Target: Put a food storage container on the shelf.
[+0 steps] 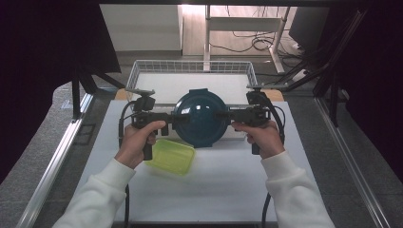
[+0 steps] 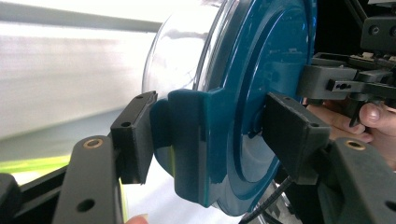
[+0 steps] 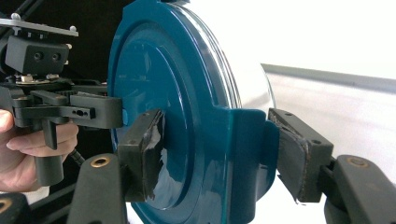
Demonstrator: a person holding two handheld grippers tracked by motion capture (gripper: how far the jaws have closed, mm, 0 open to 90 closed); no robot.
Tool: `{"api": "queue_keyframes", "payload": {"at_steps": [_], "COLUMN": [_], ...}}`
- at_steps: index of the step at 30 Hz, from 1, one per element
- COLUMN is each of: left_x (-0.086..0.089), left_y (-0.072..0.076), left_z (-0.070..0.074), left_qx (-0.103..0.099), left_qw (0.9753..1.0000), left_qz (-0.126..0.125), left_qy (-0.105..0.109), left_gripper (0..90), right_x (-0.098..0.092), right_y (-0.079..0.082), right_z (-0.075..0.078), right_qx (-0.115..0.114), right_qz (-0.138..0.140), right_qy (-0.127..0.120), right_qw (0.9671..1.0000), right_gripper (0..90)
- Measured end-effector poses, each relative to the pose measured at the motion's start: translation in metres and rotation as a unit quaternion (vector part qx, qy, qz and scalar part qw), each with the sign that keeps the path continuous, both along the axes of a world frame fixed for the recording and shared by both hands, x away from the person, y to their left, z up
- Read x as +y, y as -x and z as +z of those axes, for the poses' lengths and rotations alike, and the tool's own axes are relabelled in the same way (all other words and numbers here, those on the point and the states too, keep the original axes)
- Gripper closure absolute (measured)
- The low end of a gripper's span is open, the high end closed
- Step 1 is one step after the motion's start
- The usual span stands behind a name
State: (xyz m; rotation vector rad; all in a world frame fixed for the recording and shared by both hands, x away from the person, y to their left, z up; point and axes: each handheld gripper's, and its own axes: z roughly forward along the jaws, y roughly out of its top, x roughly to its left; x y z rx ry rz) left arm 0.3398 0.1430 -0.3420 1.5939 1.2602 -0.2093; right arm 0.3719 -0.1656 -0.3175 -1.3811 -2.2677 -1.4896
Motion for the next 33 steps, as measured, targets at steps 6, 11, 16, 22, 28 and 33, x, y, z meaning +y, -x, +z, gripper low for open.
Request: {"api": "queue_keyframes", "payload": {"at_steps": [6, 11, 16, 22, 28, 33], "left_x": [0.004, 0.006, 0.007, 0.011, 0.017, 0.02], "left_y": [-0.007, -0.012, -0.019, -0.03, -0.045, -0.053], "left_z": [0.01, 0.014, 0.019, 0.029, 0.037, 0.042], "left_qx": [-0.005, -0.004, -0.006, -0.006, -0.006, -0.006], "left_qw": [1.0, 1.0, 1.0, 1.0, 1.0, 1.0], "left_qz": [0.0, -0.002, -0.001, -0.006, -0.006, -0.003], "left_qy": [0.0, 0.001, -0.001, -0.003, 0.002, 0.004], "left_gripper": [36.9, 36.9, 36.9, 36.8, 36.5, 36.5], "right_x": [0.003, 0.006, 0.006, 0.009, 0.015, 0.019], "right_y": [-0.006, -0.012, -0.018, -0.026, -0.039, -0.048], "right_z": [0.011, 0.017, 0.02, 0.028, 0.039, 0.045], "right_qx": [-0.005, -0.003, -0.003, -0.005, -0.005, -0.01], "right_qz": [-0.001, 0.001, 0.0, -0.002, -0.006, -0.003], "right_qy": [-0.001, 0.001, -0.001, -0.003, -0.002, 0.001], "right_qw": [1.0, 1.0, 1.0, 1.0, 1.0, 0.9999], "right_gripper": [37.9, 38.1, 38.1, 38.3, 38.3, 38.3]}}
